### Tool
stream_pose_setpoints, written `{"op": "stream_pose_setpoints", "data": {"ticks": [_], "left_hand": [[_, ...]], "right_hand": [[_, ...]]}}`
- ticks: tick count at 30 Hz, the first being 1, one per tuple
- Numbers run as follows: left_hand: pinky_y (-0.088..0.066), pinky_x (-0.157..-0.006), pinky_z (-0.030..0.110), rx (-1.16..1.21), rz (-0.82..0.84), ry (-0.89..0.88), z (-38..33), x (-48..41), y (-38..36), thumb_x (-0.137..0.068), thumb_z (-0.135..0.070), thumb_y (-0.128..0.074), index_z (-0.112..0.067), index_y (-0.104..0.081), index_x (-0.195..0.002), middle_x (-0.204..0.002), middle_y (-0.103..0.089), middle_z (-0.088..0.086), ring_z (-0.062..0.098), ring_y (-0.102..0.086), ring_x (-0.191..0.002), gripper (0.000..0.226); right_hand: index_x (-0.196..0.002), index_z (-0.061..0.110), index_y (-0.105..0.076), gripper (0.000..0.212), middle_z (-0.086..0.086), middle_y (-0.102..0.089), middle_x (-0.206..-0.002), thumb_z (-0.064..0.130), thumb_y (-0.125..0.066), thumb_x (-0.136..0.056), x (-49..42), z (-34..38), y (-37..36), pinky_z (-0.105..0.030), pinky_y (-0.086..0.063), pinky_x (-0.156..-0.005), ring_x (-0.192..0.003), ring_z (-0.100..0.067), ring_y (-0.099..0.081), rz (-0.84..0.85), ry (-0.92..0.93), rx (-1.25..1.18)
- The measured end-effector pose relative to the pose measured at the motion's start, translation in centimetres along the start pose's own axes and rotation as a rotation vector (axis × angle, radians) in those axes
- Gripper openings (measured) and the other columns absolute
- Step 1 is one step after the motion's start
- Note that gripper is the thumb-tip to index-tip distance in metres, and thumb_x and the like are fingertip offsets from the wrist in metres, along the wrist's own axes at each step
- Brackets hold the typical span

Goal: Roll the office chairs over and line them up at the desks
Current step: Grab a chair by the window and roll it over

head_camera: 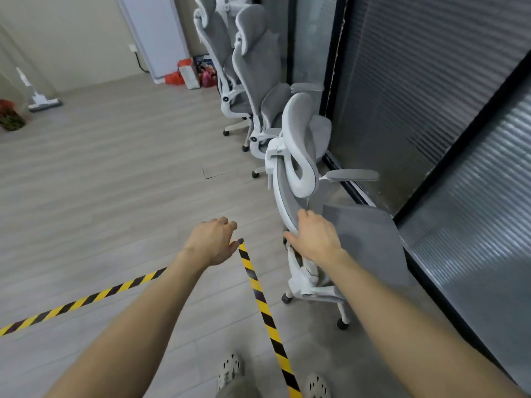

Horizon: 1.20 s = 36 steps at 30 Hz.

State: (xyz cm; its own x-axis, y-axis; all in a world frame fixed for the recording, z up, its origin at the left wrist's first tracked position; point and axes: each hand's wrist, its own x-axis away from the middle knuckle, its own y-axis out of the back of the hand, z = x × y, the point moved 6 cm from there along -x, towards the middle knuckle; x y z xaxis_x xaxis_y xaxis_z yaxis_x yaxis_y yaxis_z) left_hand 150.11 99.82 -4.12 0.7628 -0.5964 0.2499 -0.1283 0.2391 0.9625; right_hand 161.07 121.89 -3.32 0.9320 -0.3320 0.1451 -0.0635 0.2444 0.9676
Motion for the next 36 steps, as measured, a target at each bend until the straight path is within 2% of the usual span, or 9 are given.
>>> {"op": "stream_pose_setpoints", "data": {"ticks": [10, 14, 17, 22, 26, 28, 32, 34, 36], "left_hand": [[-0.055, -0.104, 0.048, 0.077, -0.126, -0.374, 4.1, -15.3, 1.3, -0.105, -0.072, -0.051, -0.023, -0.047, -0.156, -0.144, -0.062, 0.005, 0.033, -0.063, -0.129, 0.071], [-0.054, -0.109, 0.054, 0.152, -0.113, -0.533, 4.4, -18.1, 2.5, -0.099, -0.078, -0.055, -0.023, -0.040, -0.162, -0.154, -0.054, 0.008, 0.036, -0.057, -0.139, 0.085], [-0.046, -0.118, 0.051, 0.203, -0.166, -0.665, 3.7, -19.0, 4.2, -0.098, -0.076, -0.060, -0.021, -0.045, -0.158, -0.154, -0.055, 0.008, 0.033, -0.053, -0.143, 0.083], [-0.049, -0.117, 0.053, 0.353, -0.329, -0.816, 4.4, -19.2, 5.0, -0.091, -0.086, -0.062, -0.016, -0.051, -0.144, -0.144, -0.055, 0.007, 0.028, -0.053, -0.134, 0.089], [-0.025, -0.136, 0.056, 0.239, -0.328, -1.028, 5.6, -18.0, 3.9, -0.084, -0.101, -0.051, -0.016, -0.035, -0.166, -0.170, -0.036, 0.011, 0.034, -0.032, -0.160, 0.119], [-0.014, -0.139, 0.054, 0.160, -0.297, -1.121, 6.2, -16.3, 3.3, -0.082, -0.105, -0.044, -0.016, -0.026, -0.172, -0.177, -0.029, 0.011, 0.032, -0.022, -0.166, 0.128], [-0.011, -0.140, 0.053, 0.116, -0.278, -1.324, 8.7, -12.5, 2.1, -0.082, -0.105, -0.045, -0.014, -0.019, -0.175, -0.178, -0.028, 0.010, 0.029, -0.020, -0.168, 0.133], [-0.012, -0.140, 0.053, 0.114, -0.278, -1.432, 10.0, -10.8, 1.5, -0.084, -0.102, -0.050, -0.015, -0.021, -0.174, -0.176, -0.029, 0.011, 0.030, -0.023, -0.166, 0.129], [-0.014, -0.139, 0.054, 0.117, -0.297, -1.531, 11.5, -9.6, 0.9, -0.086, -0.099, -0.052, -0.013, -0.031, -0.170, -0.171, -0.035, 0.012, 0.033, -0.028, -0.162, 0.121]], "right_hand": [[-0.119, 0.011, -0.060, 0.032, -0.012, -0.075, -0.115, 0.040, -0.065, -0.107, -5.7, 3.0, -3.4, -0.042, -0.056, -0.083, -0.109, -0.035, -0.074, -0.151, -0.493, -0.026], [-0.119, 0.012, -0.063, 0.024, -0.013, -0.076, -0.110, 0.030, -0.066, -0.104, -3.9, 3.5, -3.8, -0.037, -0.042, -0.073, -0.102, -0.035, -0.074, -0.081, -0.647, 0.010], [-0.118, 0.010, -0.063, 0.022, -0.016, -0.076, -0.107, 0.026, -0.062, -0.102, -2.0, 4.8, -3.6, -0.041, -0.050, -0.076, -0.100, -0.040, -0.073, -0.094, -0.732, -0.022], [-0.109, 0.015, -0.063, 0.016, -0.011, -0.073, -0.103, 0.021, -0.067, -0.095, 2.5, 8.8, -5.2, -0.041, -0.055, -0.077, -0.097, -0.038, -0.071, -0.189, -0.902, -0.105], [-0.102, 0.016, -0.061, 0.015, -0.009, -0.073, -0.102, 0.018, -0.072, -0.091, 6.4, 13.3, -7.0, -0.044, -0.052, -0.085, -0.096, -0.036, -0.068, -0.284, -1.006, -0.125], [-0.106, 0.017, -0.063, 0.020, -0.007, -0.071, -0.104, 0.023, -0.076, -0.092, 8.6, 16.1, -8.3, -0.046, -0.049, -0.093, -0.101, -0.035, -0.066, -0.327, -1.065, -0.117], [-0.110, 0.013, -0.060, 0.040, -0.007, -0.064, -0.107, 0.035, -0.084, -0.087, 12.0, 23.6, -9.8, -0.044, -0.051, -0.101, -0.106, -0.032, -0.062, -0.458, -1.152, -0.069], [-0.112, 0.012, -0.059, 0.050, -0.005, -0.060, -0.112, 0.049, -0.083, -0.086, 12.5, 28.6, -9.3, -0.039, -0.054, -0.099, -0.109, -0.027, -0.057, -0.563, -1.122, -0.040], [-0.125, 0.011, -0.061, 0.065, -0.006, -0.059, -0.125, 0.061, -0.078, -0.087, 11.3, 32.9, -8.9, -0.040, -0.052, -0.111, -0.124, -0.028, -0.055, -0.634, -1.057, -0.009]]}}
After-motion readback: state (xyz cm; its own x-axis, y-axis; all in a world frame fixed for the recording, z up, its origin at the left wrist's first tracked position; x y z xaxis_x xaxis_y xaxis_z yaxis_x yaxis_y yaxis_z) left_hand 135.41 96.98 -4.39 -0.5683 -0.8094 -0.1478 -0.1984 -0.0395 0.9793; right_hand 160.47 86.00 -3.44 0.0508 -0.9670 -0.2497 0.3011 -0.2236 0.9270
